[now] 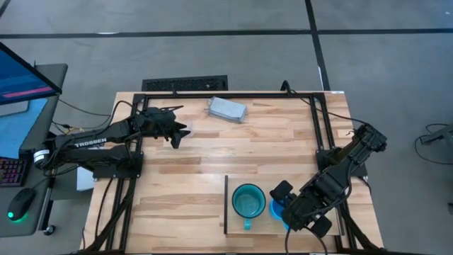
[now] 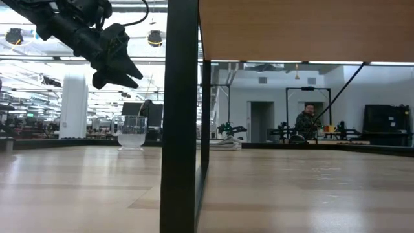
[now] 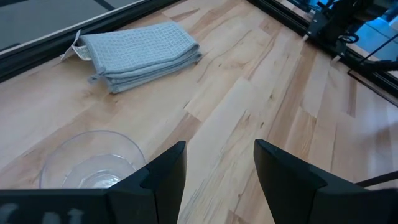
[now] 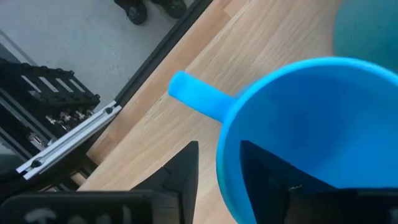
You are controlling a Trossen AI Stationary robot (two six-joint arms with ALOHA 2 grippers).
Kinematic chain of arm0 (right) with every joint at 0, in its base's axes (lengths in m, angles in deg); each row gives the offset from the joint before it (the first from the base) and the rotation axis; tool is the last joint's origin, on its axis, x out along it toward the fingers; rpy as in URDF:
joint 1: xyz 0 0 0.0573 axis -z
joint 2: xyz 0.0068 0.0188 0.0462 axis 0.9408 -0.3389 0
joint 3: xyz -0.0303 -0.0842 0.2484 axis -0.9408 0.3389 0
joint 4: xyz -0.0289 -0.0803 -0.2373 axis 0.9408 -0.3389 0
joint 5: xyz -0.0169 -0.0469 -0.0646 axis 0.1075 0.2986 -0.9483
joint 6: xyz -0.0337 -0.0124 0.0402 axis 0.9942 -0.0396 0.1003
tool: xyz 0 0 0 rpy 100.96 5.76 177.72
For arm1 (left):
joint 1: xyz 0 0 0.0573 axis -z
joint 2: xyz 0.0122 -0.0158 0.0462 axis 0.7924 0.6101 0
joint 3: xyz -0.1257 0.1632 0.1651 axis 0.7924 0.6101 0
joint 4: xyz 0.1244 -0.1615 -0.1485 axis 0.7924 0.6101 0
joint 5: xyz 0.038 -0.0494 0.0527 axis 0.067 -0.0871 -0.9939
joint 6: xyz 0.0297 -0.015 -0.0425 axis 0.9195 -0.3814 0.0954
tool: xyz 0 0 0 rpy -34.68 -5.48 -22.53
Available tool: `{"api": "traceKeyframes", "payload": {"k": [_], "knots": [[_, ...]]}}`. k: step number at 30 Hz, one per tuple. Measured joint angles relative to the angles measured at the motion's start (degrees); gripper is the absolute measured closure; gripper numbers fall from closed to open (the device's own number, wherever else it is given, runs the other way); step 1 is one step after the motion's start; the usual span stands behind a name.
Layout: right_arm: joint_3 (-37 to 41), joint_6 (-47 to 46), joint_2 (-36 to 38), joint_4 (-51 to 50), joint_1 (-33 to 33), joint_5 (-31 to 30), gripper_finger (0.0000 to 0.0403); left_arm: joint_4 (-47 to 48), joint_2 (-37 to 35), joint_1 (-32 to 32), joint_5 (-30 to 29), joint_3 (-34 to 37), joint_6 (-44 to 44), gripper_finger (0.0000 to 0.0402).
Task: Stack small to large cups/mugs on shelf
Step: Put the light blue mug on the shelf
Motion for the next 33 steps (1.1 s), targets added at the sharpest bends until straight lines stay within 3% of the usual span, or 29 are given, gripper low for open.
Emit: {"api": "traceKeyframes", "payload": {"k": [11,33], "knots": [[-0.02,0.09,0.0,0.16,0.01,-0.09,0.0287,0.0,0.02,0.02,0.01,0.0,-0.09,0.0223],[-0.02,0.04,0.0,-0.14,0.0,-0.06,0.0271,0.44,0.01,0.01,0.01,0.0,-0.62,0.0223]]}}
